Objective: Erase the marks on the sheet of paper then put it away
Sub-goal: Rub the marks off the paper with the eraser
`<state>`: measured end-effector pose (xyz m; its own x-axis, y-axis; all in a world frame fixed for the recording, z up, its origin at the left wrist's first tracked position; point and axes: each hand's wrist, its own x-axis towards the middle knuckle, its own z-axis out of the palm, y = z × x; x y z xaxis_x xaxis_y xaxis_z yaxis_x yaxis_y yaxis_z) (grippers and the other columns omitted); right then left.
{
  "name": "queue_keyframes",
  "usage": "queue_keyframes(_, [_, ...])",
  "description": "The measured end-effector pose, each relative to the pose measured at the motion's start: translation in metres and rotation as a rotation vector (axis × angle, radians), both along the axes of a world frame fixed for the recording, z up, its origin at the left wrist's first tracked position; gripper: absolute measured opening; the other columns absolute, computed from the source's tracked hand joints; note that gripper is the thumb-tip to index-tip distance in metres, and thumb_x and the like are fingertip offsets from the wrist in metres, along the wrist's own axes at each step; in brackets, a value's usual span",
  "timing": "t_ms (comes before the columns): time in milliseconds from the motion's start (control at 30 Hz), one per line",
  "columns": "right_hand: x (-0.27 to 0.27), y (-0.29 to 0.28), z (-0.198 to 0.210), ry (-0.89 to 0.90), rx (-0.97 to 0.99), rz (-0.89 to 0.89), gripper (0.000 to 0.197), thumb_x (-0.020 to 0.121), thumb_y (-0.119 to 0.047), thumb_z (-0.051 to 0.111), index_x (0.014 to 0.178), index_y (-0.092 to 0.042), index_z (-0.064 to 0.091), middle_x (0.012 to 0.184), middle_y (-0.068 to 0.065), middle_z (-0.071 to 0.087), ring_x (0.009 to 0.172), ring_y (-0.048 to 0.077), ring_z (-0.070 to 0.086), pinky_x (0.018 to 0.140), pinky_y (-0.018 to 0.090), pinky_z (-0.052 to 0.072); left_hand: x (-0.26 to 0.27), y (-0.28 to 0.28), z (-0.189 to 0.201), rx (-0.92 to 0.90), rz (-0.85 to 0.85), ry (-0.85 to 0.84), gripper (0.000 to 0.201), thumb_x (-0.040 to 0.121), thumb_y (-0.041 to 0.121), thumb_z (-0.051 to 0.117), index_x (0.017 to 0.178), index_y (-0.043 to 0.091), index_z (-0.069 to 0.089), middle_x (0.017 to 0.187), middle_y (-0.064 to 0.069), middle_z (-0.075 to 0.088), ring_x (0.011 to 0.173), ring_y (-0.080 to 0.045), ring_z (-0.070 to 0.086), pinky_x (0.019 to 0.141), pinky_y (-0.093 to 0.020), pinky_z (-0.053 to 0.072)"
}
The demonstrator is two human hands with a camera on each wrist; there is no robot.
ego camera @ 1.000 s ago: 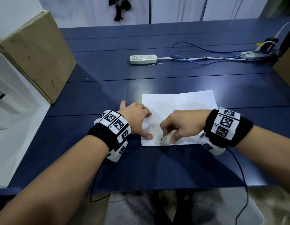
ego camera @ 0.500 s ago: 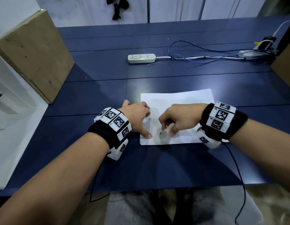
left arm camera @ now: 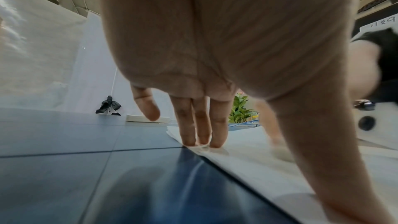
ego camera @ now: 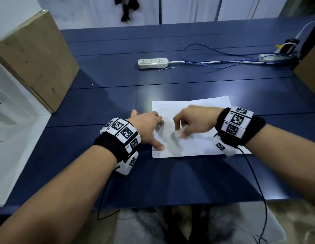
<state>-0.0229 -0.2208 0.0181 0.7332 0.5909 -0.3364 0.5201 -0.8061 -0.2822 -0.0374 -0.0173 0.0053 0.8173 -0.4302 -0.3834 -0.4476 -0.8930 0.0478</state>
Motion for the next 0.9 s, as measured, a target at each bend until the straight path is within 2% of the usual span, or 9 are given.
queue_keyframes(67, [0.015, -0.002, 0.002, -0.112, 0.021, -0.151, 0.02, 0.079, -0.035, 0.072, 0.094, -0.026, 0.063, 0.083, -0.005, 0.063, 0.082, 0.019, 0.058, 0.07, 0.03, 0.048, -0.001, 0.0, 0.001, -0.002, 0.009, 0.015, 0.093, 0.062, 0.073, 0.073, 0.137, 0.026, 0.047, 0.133, 0.012, 0.045, 0.12, -0.012, 0.05, 0.097, -0.045, 0.026])
queue_keyframes(133, [0.019, -0.007, 0.0, -0.132, 0.018, -0.19, 0.02, 0.08, -0.034, 0.072, 0.093, -0.026, 0.06, 0.088, -0.002, 0.064, 0.085, 0.022, 0.057, 0.071, 0.032, 0.048, -0.001, 0.0, 0.002, 0.002, 0.008, 0.019, 0.094, 0.062, 0.073, 0.073, 0.139, 0.026, 0.045, 0.135, 0.012, 0.044, 0.121, -0.012, 0.049, 0.098, -0.045, 0.025])
queue_keyframes(367, [-0.015, 0.001, -0.002, 0.176, 0.031, 0.095, 0.018, 0.075, -0.028, 0.078, 0.084, -0.03, 0.063, 0.072, -0.011, 0.059, 0.065, 0.001, 0.051, 0.059, 0.014, 0.038, -0.001, -0.002, 0.002, 0.02, 0.004, 0.012, 0.1, 0.062, 0.074, 0.073, 0.142, 0.023, 0.043, 0.133, 0.011, 0.044, 0.119, -0.013, 0.051, 0.095, -0.044, 0.027])
queue_keyframes(433, [-0.003, 0.002, -0.001, 0.061, 0.025, 0.03, 0.019, 0.075, -0.03, 0.078, 0.09, -0.029, 0.066, 0.07, -0.013, 0.056, 0.066, 0.002, 0.051, 0.06, 0.018, 0.038, -0.001, -0.003, 0.003, 0.02, 0.003, 0.008, 0.1, 0.061, 0.074, 0.073, 0.142, 0.023, 0.044, 0.132, 0.011, 0.045, 0.119, -0.013, 0.051, 0.095, -0.045, 0.028])
queue_keyframes(567, [0.019, -0.003, 0.0, -0.127, 0.042, -0.209, 0.019, 0.078, -0.034, 0.072, 0.093, -0.027, 0.062, 0.084, -0.004, 0.064, 0.082, 0.021, 0.059, 0.07, 0.032, 0.05, -0.002, -0.003, 0.004, 0.028, 0.008, 0.021, 0.095, 0.063, 0.073, 0.073, 0.14, 0.025, 0.044, 0.133, 0.011, 0.044, 0.12, -0.013, 0.05, 0.097, -0.047, 0.029])
queue_keyframes(667, [0.005, -0.005, -0.001, -0.043, 0.047, -0.065, 0.017, 0.077, -0.028, 0.074, 0.089, -0.028, 0.061, 0.072, -0.015, 0.056, 0.073, 0.01, 0.053, 0.066, 0.026, 0.042, -0.002, -0.002, 0.003, 0.018, 0.01, 0.02, 0.095, 0.062, 0.073, 0.073, 0.138, 0.025, 0.045, 0.13, 0.011, 0.045, 0.117, -0.014, 0.051, 0.094, -0.046, 0.029])
queue_keyframes(700, [-0.005, -0.004, -0.001, 0.047, 0.049, 0.012, 0.017, 0.076, -0.025, 0.076, 0.086, -0.03, 0.062, 0.068, -0.016, 0.056, 0.068, 0.003, 0.052, 0.064, 0.021, 0.04, -0.001, -0.002, 0.002, 0.014, 0.01, 0.02, 0.095, 0.061, 0.073, 0.074, 0.138, 0.025, 0.045, 0.129, 0.011, 0.045, 0.117, -0.014, 0.051, 0.093, -0.046, 0.029])
queue_keyframes(800, [-0.019, 0.0, 0.0, 0.251, 0.041, 0.12, 0.018, 0.074, -0.021, 0.079, 0.08, -0.028, 0.063, 0.065, -0.016, 0.059, 0.06, -0.001, 0.051, 0.058, 0.012, 0.04, 0.0, -0.003, 0.003, 0.023, 0.005, 0.024, 0.096, 0.061, 0.073, 0.074, 0.139, 0.025, 0.044, 0.127, 0.012, 0.045, 0.115, -0.013, 0.051, 0.093, -0.046, 0.029])
queue_keyframes(900, [0.001, 0.002, -0.001, 0.057, 0.036, 0.018, 0.017, 0.076, -0.028, 0.077, 0.089, -0.027, 0.066, 0.068, -0.012, 0.059, 0.064, 0.001, 0.053, 0.061, 0.02, 0.042, 0.0, -0.003, 0.003, 0.027, 0.007, 0.015, 0.095, 0.06, 0.073, 0.074, 0.137, 0.025, 0.046, 0.126, 0.011, 0.045, 0.114, -0.014, 0.052, 0.092, -0.046, 0.03])
